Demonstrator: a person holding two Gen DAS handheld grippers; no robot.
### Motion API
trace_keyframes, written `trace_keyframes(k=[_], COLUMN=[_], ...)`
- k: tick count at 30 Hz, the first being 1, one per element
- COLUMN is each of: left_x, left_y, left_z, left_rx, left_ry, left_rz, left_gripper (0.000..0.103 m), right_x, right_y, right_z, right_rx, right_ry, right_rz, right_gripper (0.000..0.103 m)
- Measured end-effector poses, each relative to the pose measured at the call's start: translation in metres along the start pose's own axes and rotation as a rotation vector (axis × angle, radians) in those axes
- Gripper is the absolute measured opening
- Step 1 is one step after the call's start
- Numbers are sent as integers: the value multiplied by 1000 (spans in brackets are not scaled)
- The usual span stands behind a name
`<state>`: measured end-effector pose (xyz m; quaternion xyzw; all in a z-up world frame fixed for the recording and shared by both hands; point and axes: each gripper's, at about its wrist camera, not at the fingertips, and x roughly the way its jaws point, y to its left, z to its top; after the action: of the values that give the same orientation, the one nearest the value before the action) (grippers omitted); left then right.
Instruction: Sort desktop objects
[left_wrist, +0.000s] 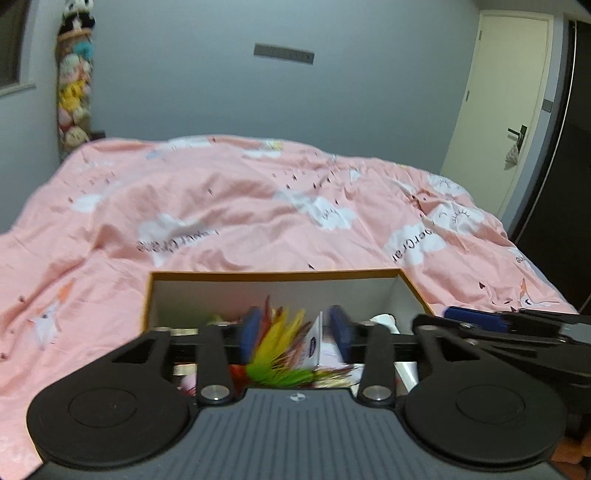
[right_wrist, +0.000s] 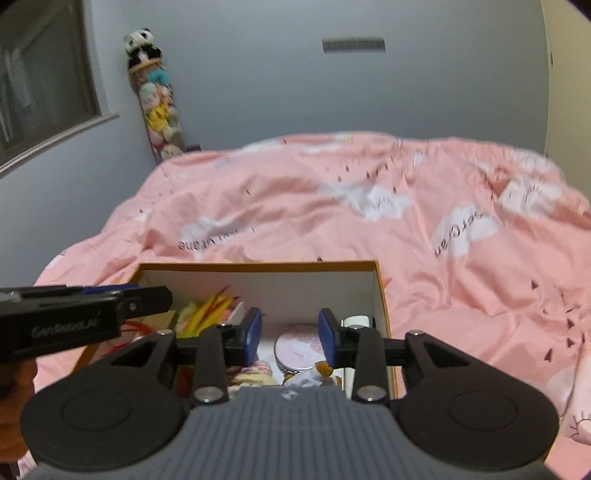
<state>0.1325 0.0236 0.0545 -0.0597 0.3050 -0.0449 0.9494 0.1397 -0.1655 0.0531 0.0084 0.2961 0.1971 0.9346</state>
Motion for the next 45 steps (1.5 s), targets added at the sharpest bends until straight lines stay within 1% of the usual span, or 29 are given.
trace_keyframes(k=[2,3,4,6,8,9,11,13,17,21,30,34,39,45], left_x=[-11,-15,-19,-25,-27,-28,-28,-29,-31,-30,-20,-17,-15,-13], left_y=[0,0,0,2,3,3,4,5,8,9,6,5,5,5], left_z=[-5,-7,-10,-18,-28,-33,-43,-51,-62,-68,-79,-83,-84,-84], left_rx=[8,11,10,-5,-20,-24,-25,-22,-36,-34,-14,1,-3,-4], left_ry=[-16,-17,-16,-13,4,12,27,38,43,53,86,75,77,83], left_rz=[13,16,19,35,68,82,113,145,177,172,164,173,172,173], left_gripper=[60,66,70,80,84,84,84,84,84,84,84,85,87,88], right_x=[-14,-21,-25,-34,-39,-40,-43,-44,-46,-44,-32,-26,-25,-23], right_y=[7,11,14,19,22,24,26,30,34,34,30,30,33,33], right_z=[-7,-11,-14,-22,-30,-35,-43,-49,-60,-64,-75,-79,-83,-85], right_rx=[-23,-36,-45,-52,-44,-37,-32,-37,-54,-46,-23,-27,-56,-46], right_ry=[-25,-35,-40,-46,-45,-40,-27,-16,-10,-1,25,39,18,14], right_rz=[1,1,1,1,4,4,-2,-15,-36,-49,-77,-83,-100,-100], right_gripper=[42,45,49,52,58,60,61,67,69,71,71,71,72,74])
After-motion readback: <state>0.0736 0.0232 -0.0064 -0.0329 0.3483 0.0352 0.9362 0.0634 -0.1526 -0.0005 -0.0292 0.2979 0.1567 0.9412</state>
